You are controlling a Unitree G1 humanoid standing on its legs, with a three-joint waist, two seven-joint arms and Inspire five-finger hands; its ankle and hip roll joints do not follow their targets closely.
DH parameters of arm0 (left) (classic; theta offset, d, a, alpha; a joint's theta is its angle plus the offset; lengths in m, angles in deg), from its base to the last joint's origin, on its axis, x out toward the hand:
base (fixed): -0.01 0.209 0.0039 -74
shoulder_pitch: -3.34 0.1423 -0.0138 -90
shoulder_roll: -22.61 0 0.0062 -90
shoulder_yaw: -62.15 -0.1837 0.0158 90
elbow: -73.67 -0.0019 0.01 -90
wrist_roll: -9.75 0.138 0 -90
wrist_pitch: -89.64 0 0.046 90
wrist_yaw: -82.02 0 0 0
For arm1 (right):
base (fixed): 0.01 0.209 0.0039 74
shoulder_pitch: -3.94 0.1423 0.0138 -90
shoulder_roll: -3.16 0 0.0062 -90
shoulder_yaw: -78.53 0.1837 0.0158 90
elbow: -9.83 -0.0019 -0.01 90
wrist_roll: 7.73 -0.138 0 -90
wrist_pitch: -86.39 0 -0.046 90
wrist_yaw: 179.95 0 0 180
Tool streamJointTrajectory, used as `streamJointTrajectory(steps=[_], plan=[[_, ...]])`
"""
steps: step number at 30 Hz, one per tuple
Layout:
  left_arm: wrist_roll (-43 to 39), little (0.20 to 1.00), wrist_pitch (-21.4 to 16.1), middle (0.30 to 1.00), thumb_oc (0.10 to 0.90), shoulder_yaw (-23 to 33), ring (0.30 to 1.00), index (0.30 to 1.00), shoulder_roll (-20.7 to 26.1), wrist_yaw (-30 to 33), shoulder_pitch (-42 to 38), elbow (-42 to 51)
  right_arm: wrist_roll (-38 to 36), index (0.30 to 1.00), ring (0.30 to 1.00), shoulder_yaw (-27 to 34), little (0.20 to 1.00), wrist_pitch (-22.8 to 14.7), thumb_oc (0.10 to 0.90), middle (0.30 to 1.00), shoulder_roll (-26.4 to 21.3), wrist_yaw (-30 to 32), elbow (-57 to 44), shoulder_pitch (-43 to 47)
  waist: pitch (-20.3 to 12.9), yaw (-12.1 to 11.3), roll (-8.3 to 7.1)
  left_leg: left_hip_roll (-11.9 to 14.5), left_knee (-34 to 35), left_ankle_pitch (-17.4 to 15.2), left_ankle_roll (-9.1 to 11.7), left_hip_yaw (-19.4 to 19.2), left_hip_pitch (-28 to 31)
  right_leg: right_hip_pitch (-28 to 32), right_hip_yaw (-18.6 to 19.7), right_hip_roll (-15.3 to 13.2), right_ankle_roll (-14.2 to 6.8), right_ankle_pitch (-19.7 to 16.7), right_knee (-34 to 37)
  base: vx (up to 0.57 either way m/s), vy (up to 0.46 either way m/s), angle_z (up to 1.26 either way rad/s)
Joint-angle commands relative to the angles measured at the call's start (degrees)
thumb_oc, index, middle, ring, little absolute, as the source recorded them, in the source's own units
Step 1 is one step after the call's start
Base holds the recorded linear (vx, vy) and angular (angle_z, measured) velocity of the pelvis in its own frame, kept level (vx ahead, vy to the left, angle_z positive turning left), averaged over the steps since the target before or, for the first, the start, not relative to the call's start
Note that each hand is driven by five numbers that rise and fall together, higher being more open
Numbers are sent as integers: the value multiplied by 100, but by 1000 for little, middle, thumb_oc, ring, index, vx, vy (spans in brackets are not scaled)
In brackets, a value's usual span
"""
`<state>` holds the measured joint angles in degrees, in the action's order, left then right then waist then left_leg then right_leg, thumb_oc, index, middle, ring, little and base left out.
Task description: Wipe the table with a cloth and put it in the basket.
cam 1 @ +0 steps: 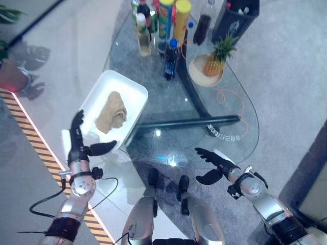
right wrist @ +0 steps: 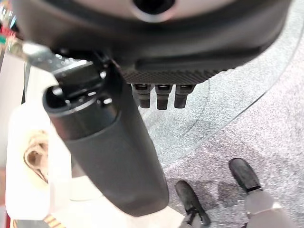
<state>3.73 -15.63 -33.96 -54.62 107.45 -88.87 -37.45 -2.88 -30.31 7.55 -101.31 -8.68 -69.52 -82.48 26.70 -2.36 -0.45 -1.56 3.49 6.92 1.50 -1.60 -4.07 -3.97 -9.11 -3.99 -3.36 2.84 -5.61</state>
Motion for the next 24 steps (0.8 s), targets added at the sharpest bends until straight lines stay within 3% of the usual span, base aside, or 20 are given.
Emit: streamJointTrajectory(steps=[1,10,17,24], plan=[[-345,900,-269,900,800,-121,900,900,-111,-580,391,-277,-269,900,900,-29,900,-288,800,900,140,459,369,-573,-1338,147,-97,206,-509,-702,199,-58,187,280,-55,-101,-129,37,46,100,-66,5],[-862,900,432,900,800,-564,900,900,-832,-1746,609,-1702,-1096,900,900,-39,900,-319,800,900,836,531,2303,-632,-1751,110,-44,299,-200,-698,226,-66,668,815,-174,-106,-146,-32,420,17,-63,3],[-1069,900,631,900,800,-841,900,900,-1345,-2131,455,-3682,-1151,900,900,88,900,-1170,800,900,1311,566,4669,-340,-1949,77,7,390,50,-667,229,-110,894,1030,-199,-66,-166,-85,661,2,-67,0],[-1137,900,538,900,800,-825,900,900,-1557,-2120,332,-4618,-1793,900,900,515,900,-1071,800,900,1626,705,5832,-205,-2040,78,16,424,122,-694,211,-161,976,1123,-188,-39,-172,-114,789,2,-29,1]])
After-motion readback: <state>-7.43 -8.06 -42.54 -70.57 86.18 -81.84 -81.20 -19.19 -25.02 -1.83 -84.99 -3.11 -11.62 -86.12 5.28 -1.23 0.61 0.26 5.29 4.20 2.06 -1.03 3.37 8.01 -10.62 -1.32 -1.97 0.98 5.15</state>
